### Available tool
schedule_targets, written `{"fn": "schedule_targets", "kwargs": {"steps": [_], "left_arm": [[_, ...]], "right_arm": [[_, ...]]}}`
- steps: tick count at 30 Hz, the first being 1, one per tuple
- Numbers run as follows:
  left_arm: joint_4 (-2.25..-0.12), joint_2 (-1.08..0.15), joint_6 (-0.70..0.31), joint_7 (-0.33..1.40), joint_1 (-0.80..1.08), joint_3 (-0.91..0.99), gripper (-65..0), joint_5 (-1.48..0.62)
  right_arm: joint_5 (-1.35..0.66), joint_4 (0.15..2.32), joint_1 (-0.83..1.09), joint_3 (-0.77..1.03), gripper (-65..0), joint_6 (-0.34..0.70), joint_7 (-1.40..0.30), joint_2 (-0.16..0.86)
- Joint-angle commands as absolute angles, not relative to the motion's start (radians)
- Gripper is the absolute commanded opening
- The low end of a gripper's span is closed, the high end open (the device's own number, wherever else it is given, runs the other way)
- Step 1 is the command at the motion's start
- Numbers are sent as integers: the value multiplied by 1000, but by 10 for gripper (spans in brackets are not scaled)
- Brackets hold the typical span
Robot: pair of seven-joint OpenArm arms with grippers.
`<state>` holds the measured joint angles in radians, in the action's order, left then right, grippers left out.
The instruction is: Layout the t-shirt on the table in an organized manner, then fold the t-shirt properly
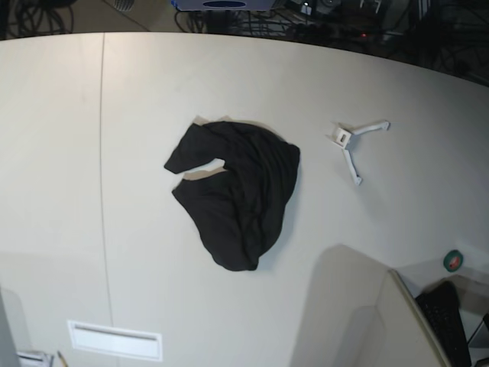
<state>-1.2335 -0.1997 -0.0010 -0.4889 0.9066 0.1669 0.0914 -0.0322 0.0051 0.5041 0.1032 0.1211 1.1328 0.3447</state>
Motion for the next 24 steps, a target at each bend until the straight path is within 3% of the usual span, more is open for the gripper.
{"fn": "schedule_targets", "kwargs": {"steps": [1, 14, 24], "left_arm": [[-1251, -199, 2, -498, 932, 171, -650, 110], [-1437, -145, -24, -337, 878, 202, -650, 277], [-1511, -136, -82, -323, 811, 255, -650, 354]], "right_arm": [[-36, 0, 513, 107, -539, 119, 1147, 369], [-36, 0, 430, 105, -537, 120, 1147, 432], [-36, 0, 340, 105, -537, 120, 1095, 483]]}}
